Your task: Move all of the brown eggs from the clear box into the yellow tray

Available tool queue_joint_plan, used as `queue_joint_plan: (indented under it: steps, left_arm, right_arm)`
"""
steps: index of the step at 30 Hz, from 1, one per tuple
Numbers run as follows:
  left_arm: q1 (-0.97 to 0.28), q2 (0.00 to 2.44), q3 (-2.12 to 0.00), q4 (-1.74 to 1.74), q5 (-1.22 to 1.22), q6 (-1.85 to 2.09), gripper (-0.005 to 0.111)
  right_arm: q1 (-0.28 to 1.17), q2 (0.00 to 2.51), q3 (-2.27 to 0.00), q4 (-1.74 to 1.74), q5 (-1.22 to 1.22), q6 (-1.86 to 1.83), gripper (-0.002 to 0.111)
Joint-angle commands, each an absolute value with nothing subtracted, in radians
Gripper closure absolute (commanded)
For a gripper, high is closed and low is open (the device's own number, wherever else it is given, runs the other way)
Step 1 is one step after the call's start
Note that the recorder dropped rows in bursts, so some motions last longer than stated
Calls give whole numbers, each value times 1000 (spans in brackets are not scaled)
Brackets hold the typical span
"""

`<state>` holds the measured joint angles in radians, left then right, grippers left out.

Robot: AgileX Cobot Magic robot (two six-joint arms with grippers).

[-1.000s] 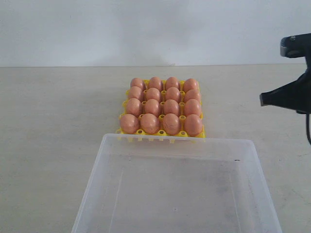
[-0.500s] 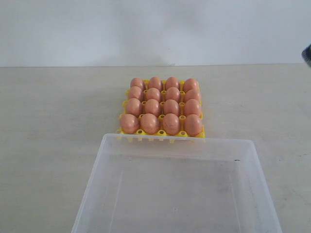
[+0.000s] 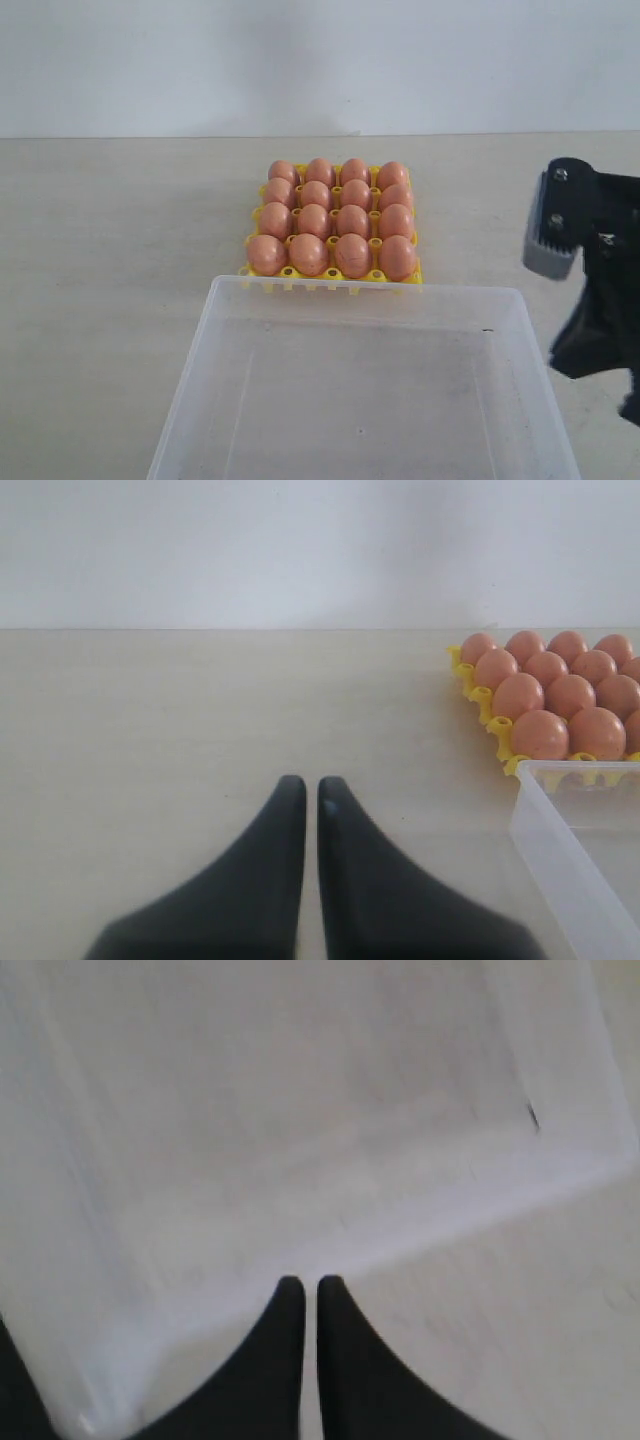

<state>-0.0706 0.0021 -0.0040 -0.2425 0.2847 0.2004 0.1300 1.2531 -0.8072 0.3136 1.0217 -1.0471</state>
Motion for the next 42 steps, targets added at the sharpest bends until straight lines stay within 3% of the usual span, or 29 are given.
queue_joint_plan:
  steps: [1, 6, 14, 20, 28, 33, 39, 42]
  left_arm:
    - [-79, 0, 0, -244, 285, 203, 103]
    - [-79, 0, 0, -244, 285, 203, 103]
    - [-79, 0, 0, -244, 285, 203, 103]
    - [-79, 0, 0, -244, 285, 203, 103]
    - [-79, 0, 0, -244, 283, 203, 103]
    - [-79, 0, 0, -244, 283, 203, 103]
    - [-79, 0, 0, -244, 283, 203, 103]
    - [-79, 0, 0, -244, 285, 203, 103]
  right_arm:
    - [132, 1243, -808, 643, 893, -1083, 109]
    - [132, 1246, -808, 567, 805, -834, 109]
    - [130, 1284, -760, 270, 744, -54, 109]
    - [130, 1234, -756, 9, 548, 78, 109]
    - [130, 808, -720, -26, 48, 0, 109]
    - [130, 555, -571, -35, 101, -218, 109]
    - [130, 147, -270, 11, 192, 54, 109]
    - [130, 0, -175, -10, -10, 51, 109]
